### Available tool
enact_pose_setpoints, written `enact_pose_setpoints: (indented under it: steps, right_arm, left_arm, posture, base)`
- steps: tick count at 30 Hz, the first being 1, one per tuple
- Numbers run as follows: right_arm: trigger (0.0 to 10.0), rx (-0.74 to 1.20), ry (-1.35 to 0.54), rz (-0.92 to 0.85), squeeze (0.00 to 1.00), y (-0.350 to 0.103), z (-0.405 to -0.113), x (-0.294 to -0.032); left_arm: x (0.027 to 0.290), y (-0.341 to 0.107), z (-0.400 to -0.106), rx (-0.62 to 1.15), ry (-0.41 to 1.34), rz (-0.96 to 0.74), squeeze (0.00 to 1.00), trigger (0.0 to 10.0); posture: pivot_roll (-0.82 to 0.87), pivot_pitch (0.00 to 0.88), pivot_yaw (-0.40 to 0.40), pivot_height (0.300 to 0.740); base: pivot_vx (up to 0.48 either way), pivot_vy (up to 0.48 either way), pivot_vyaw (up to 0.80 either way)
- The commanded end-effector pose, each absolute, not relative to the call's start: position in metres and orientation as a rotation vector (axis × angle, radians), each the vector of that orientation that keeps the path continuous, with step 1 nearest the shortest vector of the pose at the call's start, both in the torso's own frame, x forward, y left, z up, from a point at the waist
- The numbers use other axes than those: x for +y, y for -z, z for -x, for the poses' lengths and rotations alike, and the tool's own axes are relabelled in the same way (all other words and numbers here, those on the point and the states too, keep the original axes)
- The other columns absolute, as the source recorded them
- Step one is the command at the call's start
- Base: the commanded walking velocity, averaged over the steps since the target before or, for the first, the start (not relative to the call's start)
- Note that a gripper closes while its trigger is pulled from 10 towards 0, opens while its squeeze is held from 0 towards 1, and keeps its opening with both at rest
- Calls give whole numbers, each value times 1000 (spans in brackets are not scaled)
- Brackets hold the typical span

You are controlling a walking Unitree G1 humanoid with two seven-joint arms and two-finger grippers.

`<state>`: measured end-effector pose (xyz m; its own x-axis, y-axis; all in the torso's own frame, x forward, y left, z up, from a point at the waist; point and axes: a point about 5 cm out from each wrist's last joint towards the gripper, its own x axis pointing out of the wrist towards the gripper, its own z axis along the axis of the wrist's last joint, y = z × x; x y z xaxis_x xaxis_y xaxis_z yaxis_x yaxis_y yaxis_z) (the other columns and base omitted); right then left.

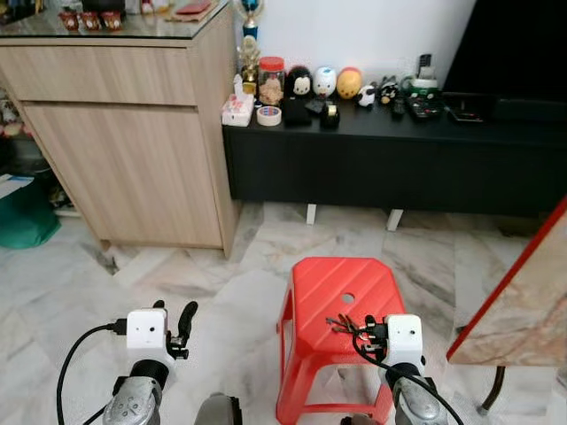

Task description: Hang keys on a hook

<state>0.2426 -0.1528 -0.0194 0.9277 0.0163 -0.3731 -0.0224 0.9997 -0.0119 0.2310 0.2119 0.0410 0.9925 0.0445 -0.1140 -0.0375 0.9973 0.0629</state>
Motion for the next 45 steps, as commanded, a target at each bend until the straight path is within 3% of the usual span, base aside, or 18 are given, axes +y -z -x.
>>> enact_pose_setpoints:
  steps: [1,11,19,45]
  right_arm:
    - [10000,402,-22,18,0,22,-242,-154]
    - [10000,392,-49,36,0,20,-245,-151]
    - [10000,392,-46,25,0,20,-247,-151]
    - [10000,404,-45,36,0,22,-248,-151]
  left_arm:
    - [210,-39,-233,131,-33,-63,0,10000]
    - [209,-40,-237,137,-27,-60,0,10000]
    - [209,-41,-239,132,-28,-56,0,10000]
    - [209,-38,-237,141,-27,-56,0,10000]
  posture:
    - [13,6,-17,631]
    - [15,0,-18,631]
    - [16,1,-20,631]
    - [21,6,-22,631]
  base:
    - [0,0,0]
    - [0,0,0]
    - [0,0,600]
    - [265,0,118]
